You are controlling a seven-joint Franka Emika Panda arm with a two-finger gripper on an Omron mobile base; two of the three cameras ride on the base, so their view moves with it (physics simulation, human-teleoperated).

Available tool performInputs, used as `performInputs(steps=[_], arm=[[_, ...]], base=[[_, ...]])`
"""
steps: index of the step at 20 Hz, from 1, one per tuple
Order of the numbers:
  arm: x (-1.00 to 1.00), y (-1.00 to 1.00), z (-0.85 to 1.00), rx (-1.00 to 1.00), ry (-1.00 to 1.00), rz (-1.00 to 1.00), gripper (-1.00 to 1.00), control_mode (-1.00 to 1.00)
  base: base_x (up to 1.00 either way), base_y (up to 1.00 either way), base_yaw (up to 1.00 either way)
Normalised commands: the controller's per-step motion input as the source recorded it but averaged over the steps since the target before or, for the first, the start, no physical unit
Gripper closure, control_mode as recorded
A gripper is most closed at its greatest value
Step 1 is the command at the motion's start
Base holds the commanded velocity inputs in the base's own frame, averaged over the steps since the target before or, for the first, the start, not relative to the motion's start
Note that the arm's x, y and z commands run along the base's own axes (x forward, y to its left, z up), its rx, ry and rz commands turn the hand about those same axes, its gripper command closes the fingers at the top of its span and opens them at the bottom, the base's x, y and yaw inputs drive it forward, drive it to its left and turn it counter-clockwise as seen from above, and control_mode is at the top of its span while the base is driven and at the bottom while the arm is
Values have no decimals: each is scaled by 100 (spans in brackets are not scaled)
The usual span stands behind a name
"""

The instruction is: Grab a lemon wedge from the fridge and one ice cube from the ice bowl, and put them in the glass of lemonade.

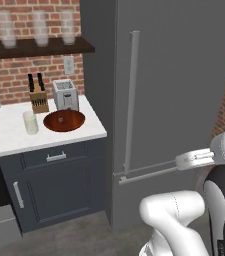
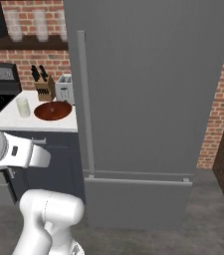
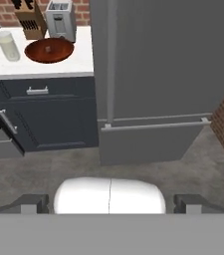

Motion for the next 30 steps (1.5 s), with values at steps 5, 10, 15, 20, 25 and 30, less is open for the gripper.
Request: performInputs(steps=[5,10,15,20,25,30], arm=[[66,5,0,0,-5,3,-100,-100],[100,21,0,0,-13,7,-100,-100],[100,11,0,1,-1,0,-100,-100],[97,1,0,0,0,-3,-100,-100],[89,0,6,1,0,-4,-100,-100],[80,0,10,4,0,-1,-100,-100]], base=[[0,0,0],[0,0,0],[0,0,0],[0,0,0],[0,0,0],[0,0,0]])
